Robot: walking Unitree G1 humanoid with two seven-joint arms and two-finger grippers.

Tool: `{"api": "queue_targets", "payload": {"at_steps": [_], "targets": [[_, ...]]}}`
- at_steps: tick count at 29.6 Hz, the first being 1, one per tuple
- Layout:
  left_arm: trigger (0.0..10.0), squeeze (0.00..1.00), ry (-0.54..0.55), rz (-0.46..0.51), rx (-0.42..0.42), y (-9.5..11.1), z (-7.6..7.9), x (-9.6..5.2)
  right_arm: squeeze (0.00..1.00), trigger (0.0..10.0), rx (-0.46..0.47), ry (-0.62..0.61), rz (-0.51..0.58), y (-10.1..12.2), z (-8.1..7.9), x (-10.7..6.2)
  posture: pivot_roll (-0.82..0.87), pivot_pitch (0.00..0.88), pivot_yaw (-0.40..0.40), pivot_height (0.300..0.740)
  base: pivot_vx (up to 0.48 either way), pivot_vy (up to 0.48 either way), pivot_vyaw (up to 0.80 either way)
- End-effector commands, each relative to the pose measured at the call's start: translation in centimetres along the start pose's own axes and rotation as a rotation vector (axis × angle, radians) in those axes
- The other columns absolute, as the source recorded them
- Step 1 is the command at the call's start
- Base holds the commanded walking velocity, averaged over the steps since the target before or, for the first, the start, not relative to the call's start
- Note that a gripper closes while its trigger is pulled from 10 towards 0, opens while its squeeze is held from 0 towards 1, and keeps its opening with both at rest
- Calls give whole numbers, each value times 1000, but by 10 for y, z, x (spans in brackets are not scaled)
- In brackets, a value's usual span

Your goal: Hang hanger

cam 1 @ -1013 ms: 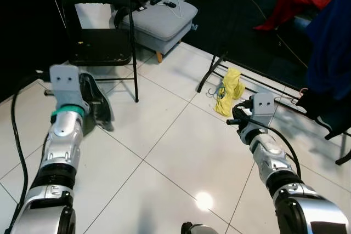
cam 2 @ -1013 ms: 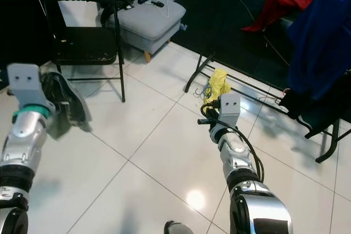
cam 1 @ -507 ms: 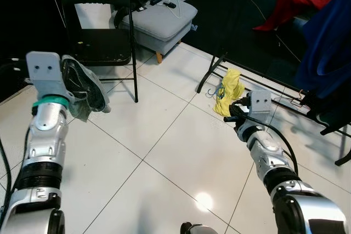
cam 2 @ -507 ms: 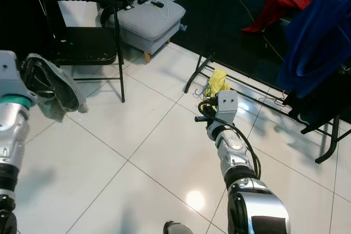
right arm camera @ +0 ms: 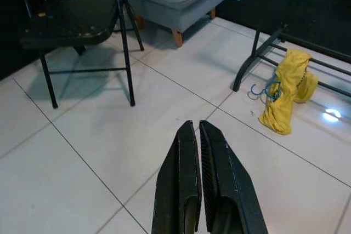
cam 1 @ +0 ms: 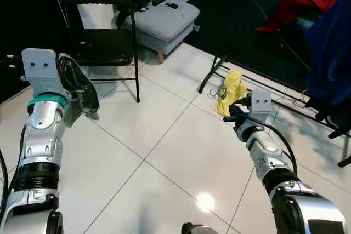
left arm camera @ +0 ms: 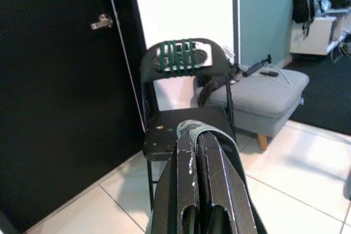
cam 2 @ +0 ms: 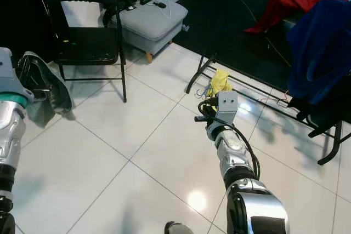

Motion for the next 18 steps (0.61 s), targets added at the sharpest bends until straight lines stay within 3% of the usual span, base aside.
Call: {"api": "queue_targets", "payload": {"at_steps": [1,10,14,18], "targets": [[10000,0,-14,-21,-10,-3,4,2,0,10000,11,-24,-1,-5,4,-4,24,0,50,740,0,0,0],[10000,0,-6,29,-7,16,0,8,0,10000,10,-22,-20,-8,4,-5,81,0,8,740,0,0,0],[10000,0,29,38,11,17,-13,-4,0,10000,-6,22,-15,2,-2,3,121,0,-37,740,0,0,0],[10000,0,64,-12,46,0,-27,-25,0,10000,-21,57,1,12,-8,10,137,0,-53,740,0,0,0]]}}
Point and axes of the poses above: a point about 5 cm out from each wrist's last joint towards the gripper, its own x axis pointing out of the wrist towards the gripper, its own y axis along the axis of the wrist's last joint, z = x × y, the point moved 1 cm from there along x, pointing out of the wrist towards the gripper, and after that the axes turned 12 degrees about -x, right-handed, at the moved point
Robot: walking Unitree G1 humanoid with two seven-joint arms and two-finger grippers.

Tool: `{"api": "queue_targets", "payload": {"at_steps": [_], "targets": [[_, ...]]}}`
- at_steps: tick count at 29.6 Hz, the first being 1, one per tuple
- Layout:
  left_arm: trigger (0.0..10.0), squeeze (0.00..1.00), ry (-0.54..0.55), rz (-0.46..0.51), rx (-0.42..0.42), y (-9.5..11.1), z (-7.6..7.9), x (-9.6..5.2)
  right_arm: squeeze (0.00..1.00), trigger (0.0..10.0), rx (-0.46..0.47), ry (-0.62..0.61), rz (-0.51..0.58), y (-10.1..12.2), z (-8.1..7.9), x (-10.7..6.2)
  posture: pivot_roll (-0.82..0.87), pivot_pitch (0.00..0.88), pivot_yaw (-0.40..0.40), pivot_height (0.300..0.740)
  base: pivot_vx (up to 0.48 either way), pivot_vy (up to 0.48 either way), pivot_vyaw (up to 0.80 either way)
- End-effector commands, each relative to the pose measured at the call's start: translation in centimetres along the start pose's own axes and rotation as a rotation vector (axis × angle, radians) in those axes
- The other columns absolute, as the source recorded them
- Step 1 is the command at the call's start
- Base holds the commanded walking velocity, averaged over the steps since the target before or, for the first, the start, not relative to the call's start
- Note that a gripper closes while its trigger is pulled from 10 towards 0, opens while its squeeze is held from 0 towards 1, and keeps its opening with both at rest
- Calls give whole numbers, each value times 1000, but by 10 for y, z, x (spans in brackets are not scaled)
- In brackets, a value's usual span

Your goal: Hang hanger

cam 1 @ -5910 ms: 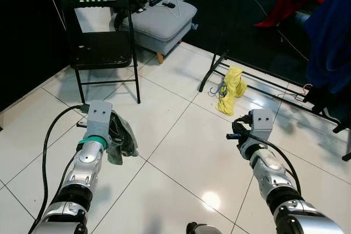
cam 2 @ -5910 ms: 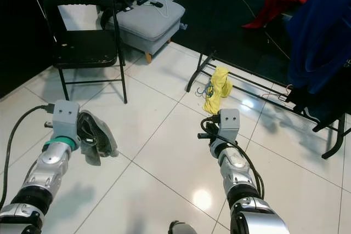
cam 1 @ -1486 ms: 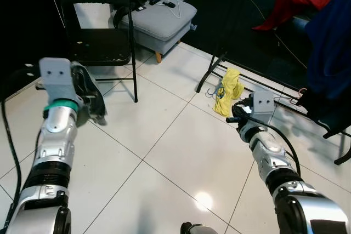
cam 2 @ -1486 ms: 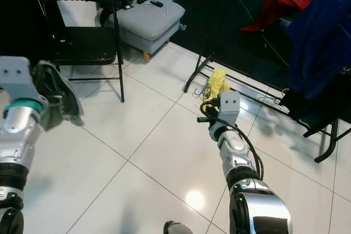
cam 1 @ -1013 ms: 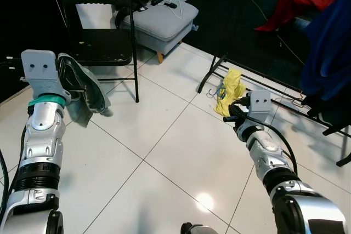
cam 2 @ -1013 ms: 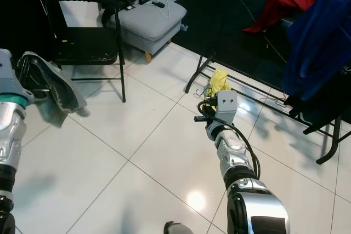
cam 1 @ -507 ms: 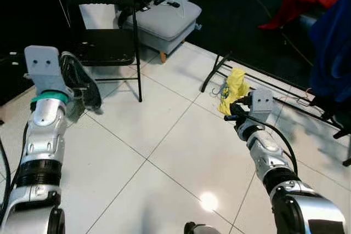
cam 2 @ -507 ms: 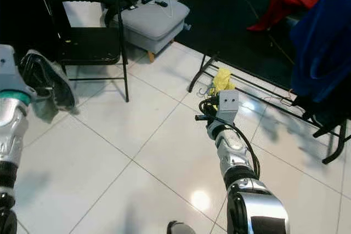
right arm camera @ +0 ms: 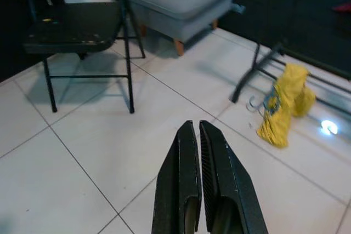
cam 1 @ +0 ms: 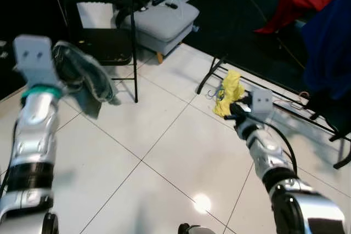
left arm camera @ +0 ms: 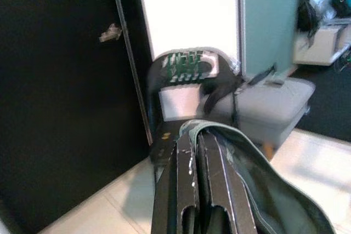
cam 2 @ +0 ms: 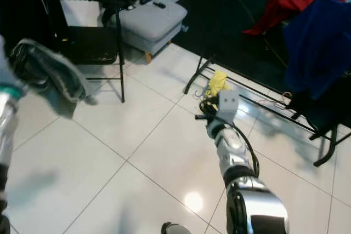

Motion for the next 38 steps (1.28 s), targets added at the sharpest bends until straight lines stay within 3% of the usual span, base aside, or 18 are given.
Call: {"api": "queue_targets", "payload": {"at_steps": [1,18,26,38], "targets": [[10000,0,15,-20,2,-5,-4,-4,0,10000,1,20,-30,-4,-4,0,137,0,-53,740,0,0,0],[10000,0,7,-20,18,-9,10,-10,0,10000,-12,14,18,3,-5,2,140,0,-77,740,0,0,0],[10000,0,0,-24,1,-8,15,-8,0,10000,-2,-69,73,16,9,4,134,0,-66,740,0,0,0],[10000,0,10,-20,-10,-6,13,-7,0,10000,18,-93,83,19,11,5,144,0,-69,740,0,0,0]]}}
Point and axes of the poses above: a point about 5 cm out from each wrist's last joint towards the gripper, its own x axis pointing out of the wrist towards the gripper, its own y axis along the axis of the wrist's last joint, z = x × y, the point moved 1 cm from there along x, pointing out of the wrist towards the gripper, and after that the axes turned 12 degrees about -x, right-handed, at the moved point
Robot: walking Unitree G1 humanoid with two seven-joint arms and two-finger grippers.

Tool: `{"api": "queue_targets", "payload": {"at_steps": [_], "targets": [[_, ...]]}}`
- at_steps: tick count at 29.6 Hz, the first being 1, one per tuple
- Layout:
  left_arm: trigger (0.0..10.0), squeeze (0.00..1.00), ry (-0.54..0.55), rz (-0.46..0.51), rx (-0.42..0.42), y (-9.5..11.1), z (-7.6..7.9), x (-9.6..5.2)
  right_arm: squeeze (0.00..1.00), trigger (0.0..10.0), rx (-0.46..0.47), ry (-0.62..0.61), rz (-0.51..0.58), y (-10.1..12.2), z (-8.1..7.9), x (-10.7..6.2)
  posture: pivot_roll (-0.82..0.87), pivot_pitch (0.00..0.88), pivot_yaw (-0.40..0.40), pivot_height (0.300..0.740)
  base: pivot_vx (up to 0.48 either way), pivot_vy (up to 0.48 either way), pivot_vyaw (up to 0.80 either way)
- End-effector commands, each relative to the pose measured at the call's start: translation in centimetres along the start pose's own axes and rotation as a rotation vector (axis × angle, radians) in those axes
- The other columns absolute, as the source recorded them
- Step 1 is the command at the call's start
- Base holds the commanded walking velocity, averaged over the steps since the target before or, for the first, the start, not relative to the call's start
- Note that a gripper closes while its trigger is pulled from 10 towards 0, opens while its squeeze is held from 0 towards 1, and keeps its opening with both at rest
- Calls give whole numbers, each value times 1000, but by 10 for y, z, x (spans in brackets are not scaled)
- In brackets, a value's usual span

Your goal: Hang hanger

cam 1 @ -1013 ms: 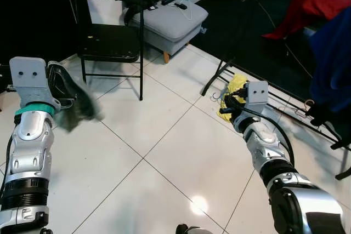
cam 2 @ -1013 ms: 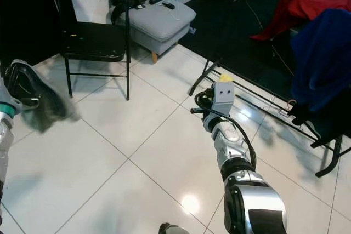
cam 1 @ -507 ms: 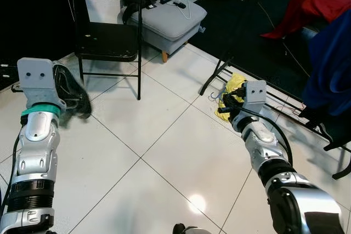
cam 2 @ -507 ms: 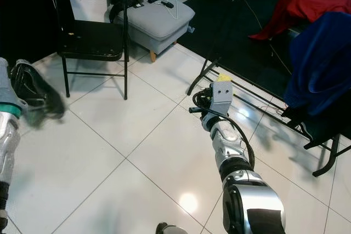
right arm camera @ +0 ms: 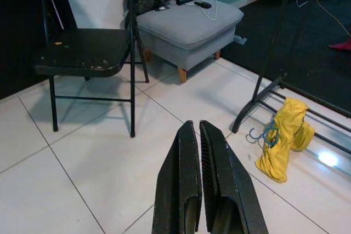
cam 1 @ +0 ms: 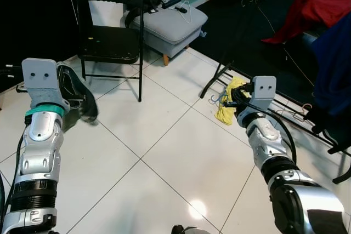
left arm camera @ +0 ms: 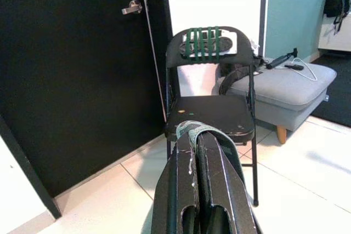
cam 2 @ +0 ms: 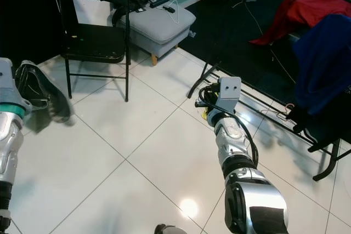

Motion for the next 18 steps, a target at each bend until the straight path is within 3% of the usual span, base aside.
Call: {"api": "queue_targets", "payload": {"at_steps": [1,18], "targets": [[10000,0,6,4,-16,3,1,1,0,10000,15,-29,12,4,5,1,145,0,-68,740,0,0,0],[10000,0,-2,3,-7,3,1,2,0,10000,32,-51,12,4,9,1,150,0,-62,740,0,0,-719]]}}
Point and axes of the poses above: a point about 5 cm out from each wrist's last joint towards the gripper, its own x axis pointing out of the wrist towards the gripper, its own y axis along the axis of the wrist's last joint, z = x × y, the point moved 1 cm from there along x, pointing out of the wrist towards the gripper, and after that the axes turned 12 degrees about -x, right-handed, at the moved point
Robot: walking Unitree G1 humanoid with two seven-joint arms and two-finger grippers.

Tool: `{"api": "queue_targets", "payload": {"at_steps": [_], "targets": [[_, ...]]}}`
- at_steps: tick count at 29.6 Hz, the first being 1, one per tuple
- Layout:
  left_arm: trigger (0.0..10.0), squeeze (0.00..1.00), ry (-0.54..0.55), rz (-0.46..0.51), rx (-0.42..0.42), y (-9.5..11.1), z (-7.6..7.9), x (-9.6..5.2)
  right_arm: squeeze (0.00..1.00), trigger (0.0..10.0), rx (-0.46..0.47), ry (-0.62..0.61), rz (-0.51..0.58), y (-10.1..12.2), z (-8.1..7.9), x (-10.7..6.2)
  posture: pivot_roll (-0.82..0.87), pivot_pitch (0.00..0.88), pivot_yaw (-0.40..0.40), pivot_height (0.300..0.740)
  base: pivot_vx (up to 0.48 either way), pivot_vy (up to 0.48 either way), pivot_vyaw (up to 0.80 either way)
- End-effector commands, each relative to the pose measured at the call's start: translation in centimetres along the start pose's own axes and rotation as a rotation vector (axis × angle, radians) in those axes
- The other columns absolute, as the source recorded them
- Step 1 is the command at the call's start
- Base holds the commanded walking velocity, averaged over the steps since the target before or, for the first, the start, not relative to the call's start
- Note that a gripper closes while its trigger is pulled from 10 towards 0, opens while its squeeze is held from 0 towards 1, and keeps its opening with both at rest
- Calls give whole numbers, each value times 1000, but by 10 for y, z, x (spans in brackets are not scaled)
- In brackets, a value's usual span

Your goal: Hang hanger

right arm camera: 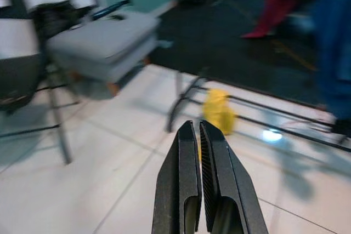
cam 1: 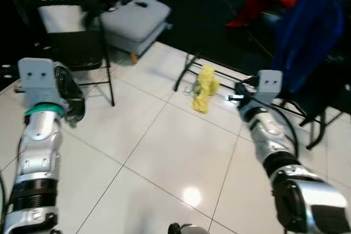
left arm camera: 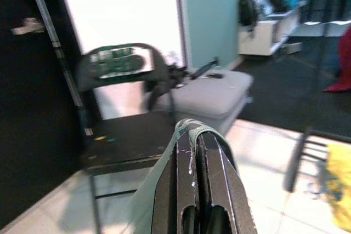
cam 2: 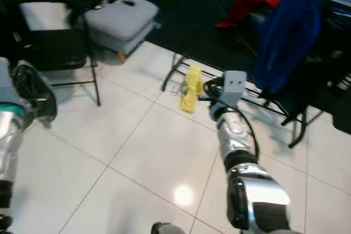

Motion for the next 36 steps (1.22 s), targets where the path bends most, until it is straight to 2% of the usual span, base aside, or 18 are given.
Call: {"api": "queue_targets", "payload": {"at_steps": [1,19,32,36], "targets": [[10000,0,8,-12,1,-3,-3,-3,0,10000,9,4,-18,-6,-3,-2,151,0,-64,740,0,0,-781],[10000,0,-4,-7,-10,-1,1,-1,0,10000,3,-1,8,0,0,0,152,0,-62,740,0,0,-781],[10000,0,-2,-1,-9,1,1,-1,0,10000,-9,2,143,32,1,10,160,0,-65,740,0,0,-781],[10000,0,-1,2,-9,2,1,-1,0,10000,-10,3,153,35,0,11,163,0,-67,740,0,0,-781]]}}
Point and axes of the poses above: a point about 5 cm out from each wrist's last joint towards the gripper, its own x axis pointing out of the wrist towards the gripper, its own y axis along the axis of the wrist's last joint, z = x × y, the point moved 1 cm from there along x, pointing out of the wrist towards the gripper, and after that the axes turned 12 degrees about -x, right-handed, at the moved point
